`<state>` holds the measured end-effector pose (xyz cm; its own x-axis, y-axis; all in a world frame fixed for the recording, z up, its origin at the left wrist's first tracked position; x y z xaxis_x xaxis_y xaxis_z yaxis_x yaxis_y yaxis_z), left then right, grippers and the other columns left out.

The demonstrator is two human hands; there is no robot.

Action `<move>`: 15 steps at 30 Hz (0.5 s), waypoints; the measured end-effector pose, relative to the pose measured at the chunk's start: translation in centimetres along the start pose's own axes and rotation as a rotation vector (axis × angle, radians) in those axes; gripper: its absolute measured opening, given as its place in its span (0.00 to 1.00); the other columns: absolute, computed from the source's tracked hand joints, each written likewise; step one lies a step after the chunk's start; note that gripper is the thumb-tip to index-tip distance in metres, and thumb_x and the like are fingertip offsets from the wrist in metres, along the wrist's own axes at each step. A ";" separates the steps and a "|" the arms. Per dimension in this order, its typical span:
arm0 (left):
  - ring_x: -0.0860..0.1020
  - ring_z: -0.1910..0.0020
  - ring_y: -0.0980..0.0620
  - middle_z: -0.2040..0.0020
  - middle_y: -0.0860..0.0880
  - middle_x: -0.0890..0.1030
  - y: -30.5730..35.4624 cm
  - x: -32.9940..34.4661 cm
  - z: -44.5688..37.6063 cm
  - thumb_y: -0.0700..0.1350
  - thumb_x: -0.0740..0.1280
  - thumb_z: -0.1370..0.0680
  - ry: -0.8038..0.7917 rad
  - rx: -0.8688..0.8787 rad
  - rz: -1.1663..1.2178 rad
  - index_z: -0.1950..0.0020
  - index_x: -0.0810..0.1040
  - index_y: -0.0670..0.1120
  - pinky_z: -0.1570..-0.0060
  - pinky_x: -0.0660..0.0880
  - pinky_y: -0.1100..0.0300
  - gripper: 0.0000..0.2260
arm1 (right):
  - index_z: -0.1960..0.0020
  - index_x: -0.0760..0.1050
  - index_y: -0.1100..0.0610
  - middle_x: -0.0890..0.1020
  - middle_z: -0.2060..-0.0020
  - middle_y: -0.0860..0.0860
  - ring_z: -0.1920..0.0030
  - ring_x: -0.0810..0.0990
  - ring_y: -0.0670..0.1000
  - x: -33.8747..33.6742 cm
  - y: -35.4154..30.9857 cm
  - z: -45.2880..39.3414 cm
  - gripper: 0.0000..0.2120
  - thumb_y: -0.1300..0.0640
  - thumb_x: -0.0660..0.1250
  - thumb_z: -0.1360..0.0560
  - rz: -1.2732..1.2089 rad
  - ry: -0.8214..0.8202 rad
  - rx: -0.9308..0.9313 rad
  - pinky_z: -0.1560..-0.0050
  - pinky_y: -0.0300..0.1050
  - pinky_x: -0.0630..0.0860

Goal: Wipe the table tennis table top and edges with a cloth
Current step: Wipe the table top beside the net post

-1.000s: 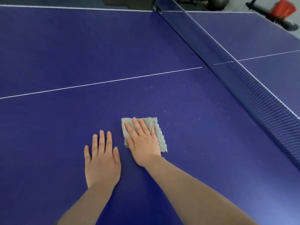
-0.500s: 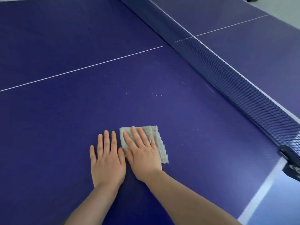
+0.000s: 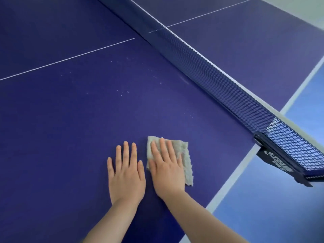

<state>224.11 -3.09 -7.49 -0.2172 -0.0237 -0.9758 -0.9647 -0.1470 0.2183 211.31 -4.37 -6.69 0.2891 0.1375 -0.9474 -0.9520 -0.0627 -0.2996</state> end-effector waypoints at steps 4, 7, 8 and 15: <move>0.51 0.21 0.50 0.21 0.49 0.55 4.9 1.3 1.2 0.54 0.42 0.18 -0.004 0.041 -0.005 0.21 0.53 0.49 0.26 0.48 0.47 0.26 | 0.19 0.48 0.44 0.46 0.20 0.43 0.21 0.40 0.46 -2.3 5.9 -1.9 0.33 0.40 0.32 0.23 -0.032 0.013 -0.013 0.23 0.51 0.38; 0.56 0.22 0.48 0.22 0.48 0.59 7.9 2.1 3.0 0.53 0.45 0.18 -0.005 0.090 -0.037 0.21 0.57 0.48 0.27 0.52 0.46 0.25 | 0.20 0.57 0.47 0.56 0.21 0.46 0.20 0.50 0.49 -4.3 14.3 0.4 0.34 0.41 0.35 0.22 -0.086 0.139 0.186 0.21 0.51 0.50; 0.58 0.23 0.47 0.22 0.47 0.61 9.1 2.5 3.8 0.52 0.46 0.18 -0.012 0.108 -0.036 0.22 0.59 0.47 0.27 0.53 0.45 0.25 | 0.21 0.61 0.49 0.60 0.22 0.47 0.21 0.54 0.50 -4.7 16.5 1.9 0.32 0.42 0.38 0.21 -0.111 0.173 0.223 0.22 0.48 0.51; 0.61 0.25 0.45 0.24 0.46 0.66 15.3 4.3 10.1 0.52 0.42 0.17 -0.111 0.183 0.032 0.23 0.63 0.46 0.27 0.51 0.47 0.26 | 0.25 0.63 0.48 0.72 0.29 0.53 0.32 0.72 0.56 -6.6 26.9 12.0 0.28 0.69 0.59 0.21 -0.330 0.296 0.552 0.40 0.52 0.75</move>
<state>206.96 4.51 -8.29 -0.2530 0.0852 -0.9637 -0.9659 0.0348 0.2567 182.54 4.93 -7.14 0.5115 -0.2168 -0.8315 -0.6995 0.4570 -0.5494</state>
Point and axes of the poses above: each hand's wrist, its own z-axis away from the middle knuckle, its own x-axis out of the palm, y = z × x, the point moved 9 cm from there along -z, towards the middle knuckle
